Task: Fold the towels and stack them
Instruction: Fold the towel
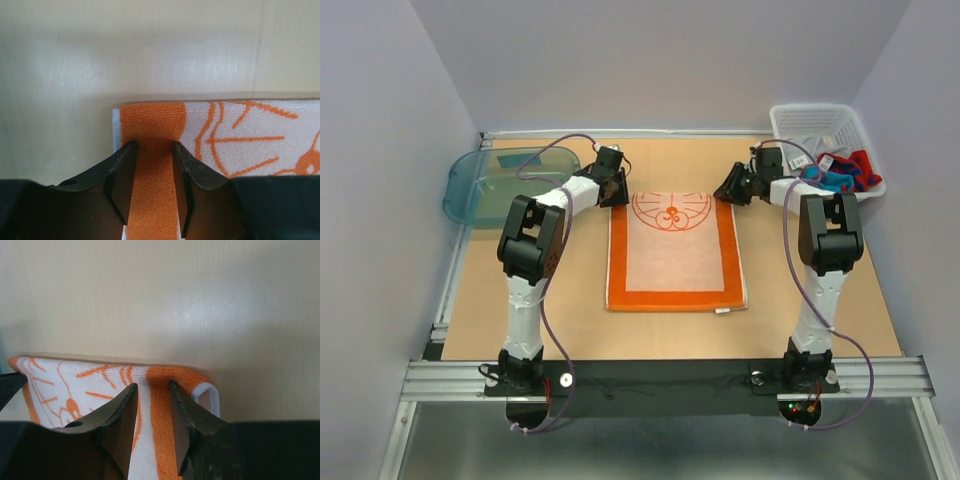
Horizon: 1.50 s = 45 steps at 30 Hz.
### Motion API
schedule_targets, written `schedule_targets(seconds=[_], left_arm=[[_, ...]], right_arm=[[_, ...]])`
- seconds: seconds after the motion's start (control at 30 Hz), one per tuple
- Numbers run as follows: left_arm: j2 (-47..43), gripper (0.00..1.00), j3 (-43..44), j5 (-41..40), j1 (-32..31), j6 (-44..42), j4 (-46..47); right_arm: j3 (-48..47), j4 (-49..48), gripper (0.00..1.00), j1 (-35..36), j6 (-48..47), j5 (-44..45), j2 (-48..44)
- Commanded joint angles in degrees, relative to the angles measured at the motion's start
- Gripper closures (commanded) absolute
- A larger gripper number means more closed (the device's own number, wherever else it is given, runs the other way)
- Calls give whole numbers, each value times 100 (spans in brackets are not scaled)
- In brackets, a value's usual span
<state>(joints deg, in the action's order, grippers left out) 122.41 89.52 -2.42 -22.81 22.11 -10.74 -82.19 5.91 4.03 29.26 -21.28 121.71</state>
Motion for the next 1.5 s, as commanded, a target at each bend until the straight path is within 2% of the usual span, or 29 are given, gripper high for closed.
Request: schedule_targets(seconds=[0.0, 0.23, 0.47, 0.53, 0.67, 0.73, 0.77, 0.8, 0.9, 1.0, 1.17, 1.47], left_arm=[[-85, 55, -197, 83, 75, -49, 186], [-743, 55, -1462, 487, 13, 417, 590], [-1711, 54, -2623, 444, -338, 602, 749], [-2017, 53, -2816, 374, -382, 497, 688], [-2475, 40, -2730, -21, -374, -28, 425], [-2695, 30, -2633, -92, -382, -354, 293], [-2748, 27, -2589, -145, -374, -513, 257], [-2792, 17, -2493, -224, -374, -828, 222], [-2898, 4, -2413, -242, -374, -1480, 125], [-2890, 3, -2351, -24, -374, -1937, 55], [-2696, 1, -2079, 636, -356, -2711, -86], [-2564, 1, -1956, 926, -347, -3221, 318]], right_arm=[[124, -275, 62, -17, -201, 440, 11], [958, -266, 60, -17, -350, 572, -296], [1943, -135, 58, -8, -745, 432, -1307], [1970, 128, 53, -8, -912, 370, -1509], [1411, 901, 41, -8, -1972, 221, -1791], [1067, 1472, 36, -8, -2422, 325, -1809], [900, 1648, 34, -16, -2868, 396, -1783], [585, 1928, 34, -17, -3151, 518, -1765], [170, 2299, 34, -17, -3996, 599, -1616], [-155, 2607, 36, -17, -4706, 459, -1291], [-1149, 3644, 39, -17, -5508, -51, -475], [-1712, 4207, 44, -25, -6045, -386, 54]])
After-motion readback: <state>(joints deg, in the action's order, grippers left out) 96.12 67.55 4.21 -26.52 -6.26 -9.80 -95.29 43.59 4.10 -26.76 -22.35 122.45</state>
